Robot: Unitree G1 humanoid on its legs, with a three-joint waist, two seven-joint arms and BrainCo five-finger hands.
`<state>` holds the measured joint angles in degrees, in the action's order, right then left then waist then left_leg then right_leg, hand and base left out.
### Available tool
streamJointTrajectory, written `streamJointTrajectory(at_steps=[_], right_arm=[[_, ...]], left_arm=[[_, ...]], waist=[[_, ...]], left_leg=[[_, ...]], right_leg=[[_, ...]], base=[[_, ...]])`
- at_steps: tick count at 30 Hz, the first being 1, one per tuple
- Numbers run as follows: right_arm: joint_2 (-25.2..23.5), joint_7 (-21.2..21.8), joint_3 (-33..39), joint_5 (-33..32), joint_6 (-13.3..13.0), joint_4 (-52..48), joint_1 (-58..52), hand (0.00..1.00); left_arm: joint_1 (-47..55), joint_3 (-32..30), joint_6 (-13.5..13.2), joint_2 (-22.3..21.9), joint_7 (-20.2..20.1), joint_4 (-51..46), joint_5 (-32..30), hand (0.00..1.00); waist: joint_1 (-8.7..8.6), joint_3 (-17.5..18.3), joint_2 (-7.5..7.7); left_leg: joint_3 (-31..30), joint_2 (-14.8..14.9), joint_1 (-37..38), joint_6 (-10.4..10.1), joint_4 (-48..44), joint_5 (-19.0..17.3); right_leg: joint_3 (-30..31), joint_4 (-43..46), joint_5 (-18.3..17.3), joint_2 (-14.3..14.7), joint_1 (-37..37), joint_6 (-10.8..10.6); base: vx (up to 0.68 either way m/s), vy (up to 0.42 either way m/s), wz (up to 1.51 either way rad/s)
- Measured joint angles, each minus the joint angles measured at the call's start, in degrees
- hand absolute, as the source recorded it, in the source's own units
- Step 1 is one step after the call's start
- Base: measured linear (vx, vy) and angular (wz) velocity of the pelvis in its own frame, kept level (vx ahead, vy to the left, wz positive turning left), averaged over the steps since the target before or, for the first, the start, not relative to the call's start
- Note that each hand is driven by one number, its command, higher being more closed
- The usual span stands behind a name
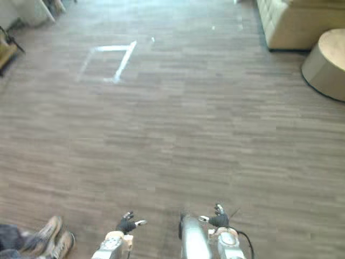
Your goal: Pick up cushions and gather them together orderly.
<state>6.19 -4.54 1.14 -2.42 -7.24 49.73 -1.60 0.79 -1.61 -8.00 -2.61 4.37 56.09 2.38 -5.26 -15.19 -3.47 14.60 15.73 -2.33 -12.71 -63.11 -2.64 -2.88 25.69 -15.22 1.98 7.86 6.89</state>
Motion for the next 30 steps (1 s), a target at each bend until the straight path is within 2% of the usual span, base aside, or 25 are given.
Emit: streamJointTrajectory(at_steps=[1, 3, 4, 5, 6, 7, 9, 10, 11, 12, 13, 14, 15, 16, 17, 18, 20, 22, 23, 24, 25, 26, 27, 29, 30], right_arm=[[-0.96, 0.00, -0.76, 0.01, 0.00, -0.63, -1.10, 0.00], [-0.82, 0.04, -1.31, 0.02, 0.04, -0.45, -1.52, 0.00], [-0.88, 0.18, -1.34, 0.07, 0.01, 0.62, -1.50, 0.00], [-0.86, 0.20, -1.27, 0.07, 0.03, 0.90, -1.42, 0.00], [-0.69, 0.15, -1.43, 0.20, 0.07, 1.98, -1.09, 0.00], [0.33, 0.13, -2.22, 0.26, -0.02, 3.12, -1.08, 0.00], [0.92, 0.05, -2.23, 0.28, 0.03, 4.26, -1.38, 0.00], [0.69, -0.11, -1.63, 0.27, 0.10, 5.51, -2.18, 0.00], [0.63, -0.09, -1.61, 0.28, 0.08, 5.47, -2.33, 0.00], [-0.33, 0.00, -1.37, 0.31, 0.00, 5.39, -2.87, 0.00], [-1.48, 0.19, -1.00, 0.29, -0.03, 5.45, -2.90, 0.00], [-1.86, 0.19, -0.75, 0.34, -0.02, 5.59, -2.86, 0.00], [-2.04, 0.27, -0.83, 0.57, -0.04, 5.78, -2.74, 0.00], [-1.56, 0.79, -1.47, 1.57, -0.09, 5.73, -1.94, 0.00], [-1.29, 1.00, -1.58, 1.98, -0.11, 5.44, -1.58, 0.00], [-1.13, 1.29, -1.88, 2.21, -0.43, 4.75, -1.58, 0.00], [-0.32, 1.47, -2.04, 2.29, -1.49, 2.55, -1.43, 0.00], [-0.21, 1.50, -1.40, 2.28, -1.80, 1.68, -0.50, 0.00], [0.01, 1.51, -1.28, 2.24, -1.88, 0.66, -0.43, 0.00], [0.07, 1.41, -1.22, 2.25, -1.88, 0.48, -0.36, 0.00], [0.03, 1.35, -1.22, 2.20, -1.86, 0.61, -0.56, 0.00], [0.45, 1.20, -0.57, 2.18, -1.78, 1.02, -0.53, 0.00], [0.94, 1.08, 0.20, 2.31, -1.56, 1.01, -0.02, 0.00], [1.21, 1.21, 2.10, 2.04, -1.12, 0.46, -0.29, 0.00], [1.50, 1.24, 2.18, 1.98, -0.52, -0.14, -0.58, 0.00]], left_arm=[[0.72, -0.55, -0.21, 0.05, 0.03, -2.67, 0.05, 0.00], [0.71, -0.60, -0.50, 0.11, 0.10, -3.43, 0.17, 0.00], [0.71, -0.85, -1.35, 0.14, 0.30, -3.71, 0.71, 0.00], [0.71, -0.83, -1.40, 0.14, 0.32, -3.73, 0.75, 0.00], [0.72, -0.68, -1.70, 0.15, 0.46, -3.79, 1.37, 0.00], [1.03, 0.50, -1.72, 0.17, 0.55, -3.82, 1.84, 0.00], [0.80, 1.30, -1.76, 0.31, 0.50, -4.06, 1.89, 0.00], [0.67, 1.57, -1.73, 1.04, 0.48, -3.82, 2.28, 0.00], [0.67, 1.57, -1.67, 1.36, 0.48, -3.58, 2.27, 0.00], [0.50, 1.58, -1.51, 2.00, 0.41, -3.39, 2.26, 0.00], [0.41, 1.56, -1.67, 3.12, 0.40, -3.36, 2.25, 0.00], [0.40, 1.68, -1.65, 3.50, 0.36, -3.14, 2.25, 0.00], [-0.08, 2.95, -1.46, 3.96, 0.35, -2.17, 2.25, 0.00], [-0.53, 3.90, -0.67, 4.17, 0.35, -0.37, 2.17, 0.00], [-0.49, 4.19, -0.35, 4.00, 0.38, -0.07, 2.17, 0.00], [-0.56, 5.34, -0.27, 3.99, 0.39, 0.75, 2.18, 0.00], [-0.23, 6.65, -0.14, 4.07, 0.41, 1.56, 2.22, 0.00], [-1.11, 7.24, -0.15, 4.27, 0.38, 1.96, 2.22, 0.00], [-1.55, 7.51, -0.16, 4.13, 0.39, 1.95, 2.23, 0.00], [-1.64, 8.34, -0.18, 4.30, 0.36, 1.94, 2.20, 0.00], [-1.68, 8.99, -0.18, 4.50, 0.35, 2.00, 2.20, 0.00], [-1.73, 9.46, -0.18, 4.12, 0.36, 3.26, 2.13, 0.00], [-1.83, 9.43, -0.10, 2.91, 0.12, 4.45, 1.86, 0.00], [-1.03, 8.98, -0.08, 1.54, -0.14, 4.58, 1.08, 0.00], [-0.64, 7.07, -0.05, 0.51, -0.29, 4.42, 0.57, 0.00]], waist=[[1.67, 0.41, 1.19], [2.64, 0.54, 1.48], [3.26, 0.54, 1.49], [3.30, 0.56, 1.44], [3.69, 0.58, 1.34], [3.89, 1.50, -0.28], [4.12, 1.72, -0.45], [5.11, 3.21, 0.91], [5.02, 3.84, 1.80], [4.41, 4.78, 4.83], [4.33, 4.86, 7.26], [4.27, 4.86, 7.97], [3.83, 4.93, 8.57], [3.89, 4.66, 8.07], [3.95, 4.22, 7.20], [3.88, 3.68, 5.22], [2.73, 3.71, 2.70], [1.69, 3.05, 2.29], [1.40, 2.76, 2.40], [0.94, 2.94, 2.83], [0.38, 2.98, 4.15], [-0.15, 3.04, 4.10], [0.37, 2.99, 2.50], [-0.20, 2.90, 2.01], [-0.76, 2.32, 1.05]], left_leg=[[2.66, -0.25, -5.76, 1.62, 1.13, -2.88], [5.07, -0.81, -9.88, 2.88, 7.31, -5.13], [6.73, -2.61, -12.39, 4.92, 23.01, -6.10], [6.68, -2.99, -12.60, 4.91, 25.65, -6.03], [6.06, -4.49, -12.88, 3.88, 38.85, -3.72], [3.45, -4.41, -15.92, 1.96, 51.50, -1.16], [3.20, -4.52, -18.21, 2.90, 52.33, -0.76], [1.45, -7.70, -17.58, 9.28, 50.02, 8.76], [1.29, -8.89, -17.59, 10.59, 49.77, 9.09], [1.32, -11.77, -17.09, 12.61, 48.48, 6.96], [2.37, -14.41, -15.40, 13.30, 46.26, 2.93], [2.20, -15.48, -13.91, 13.18, 45.33, 0.56], [1.43, -16.86, -10.65, 13.86, 45.14, -2.45], [0.95, -17.48, -5.43, 14.06, 46.86, -4.84], [0.85, -17.42, -2.17, 14.14, 48.57, -5.56], [0.46, -16.96, 3.85, 14.46, 52.72, -5.80], [0.45, -15.28, 11.19, 15.13, 57.52, -6.24], [0.45, -14.32, 15.11, 15.87, 58.24, -6.72], [0.34, -13.63, 17.01, 16.08, 58.33, -7.36], [-0.37, -13.23, 18.74, 15.25, 58.72, -8.00], [-1.40, -13.92, 20.72, 13.69, 59.43, -9.01], [-3.13, -12.80, 23.65, 12.27, 60.03, -10.04], [-3.72, -11.57, 24.18, 10.49, 58.60, -8.90], [-5.45, -10.93, 22.97, 6.35, 49.53, -6.30], [-7.13, -8.85, 18.40, 1.84, 35.89, -2.87]], right_leg=[[2.76, -3.64, -0.88, 0.16, -4.79, 0.54], [5.07, -7.59, -0.90, -0.01, -8.81, 0.57], [8.43, -11.35, -1.25, -0.44, -13.74, -0.33], [8.75, -11.72, -1.36, -0.60, -14.22, -0.47], [10.58, -13.19, -2.11, -1.07, -16.32, -1.19], [13.03, -16.44, -3.45, -0.59, -19.92, -2.11], [14.19, -18.08, -4.77, -1.38, -23.57, -3.84], [16.26, -14.59, -6.11, -4.18, -25.18, -6.20], [16.46, -13.12, -6.17, -5.16, -24.82, -6.35], [16.60, -7.31, -5.94, -7.74, -22.30, -8.08], [17.50, 4.61, -2.11, -8.89, -18.62, -13.98], [18.10, 10.89, 2.08, -8.77, -16.85, -17.48], [19.09, 21.71, 10.06, -7.77, -13.29, -22.84], [17.52, 31.60, 7.50, -7.48, -8.64, -20.77], [15.71, 34.45, 5.24, -7.49, -6.12, -17.97], [11.82, 35.58, 1.15, -6.94, -2.58, -12.10], [5.14, 31.25, -3.34, -5.73, 4.34, -7.55], [0.57, 21.24, -3.71, -5.74, 11.09, -7.66], [-0.50, 11.71, -0.99, -5.70, 13.71, -8.39], [-0.84, 0.38, 4.23, -6.23, 14.46, -9.28], [-1.21, -8.18, 10.79, -7.37, 14.30, -9.48], [-1.38, -5.01, 17.29, -7.11, 14.19, -7.38], [-1.11, 2.03, 11.85, -6.33, 15.94, -6.65], [-1.66, 10.09, 4.33, -7.00, 15.52, -4.62], [-2.43, 10.13, 1.54, -6.46, 11.86, -3.86]], base=[[0.41, -0.013, -0.79], [0.49, 0.067, -0.86], [0.55, 0.107, -0.87], [0.61, 0.157, -0.97], [0.64, 0.263, -0.91], [0.77, 0.345, -0.89], [0.72, 0.388, -0.69], [0.80, 0.430, -0.62], [0.83, 0.418, -0.34], [0.66, 0.290, 0.21], [0.66, 0.273, 0.31], [0.82, 0.318, 0.40], [0.96, 0.320, 0.31], [0.93, 0.290, 0.13], [0.87, 0.236, -0.15], [0.54, 0.129, -0.24], [0.63, 0.087, 0.03], [0.64, -0.031, 0.35], [0.68, -0.147, 0.55], [0.84, -0.226, 0.72], [0.88, -0.244, 0.77], [0.74, -0.209, 0.43], [0.71, -0.216, 0.17], [0.59, -0.229, 0.02], [0.64, -0.247, 0.09]])
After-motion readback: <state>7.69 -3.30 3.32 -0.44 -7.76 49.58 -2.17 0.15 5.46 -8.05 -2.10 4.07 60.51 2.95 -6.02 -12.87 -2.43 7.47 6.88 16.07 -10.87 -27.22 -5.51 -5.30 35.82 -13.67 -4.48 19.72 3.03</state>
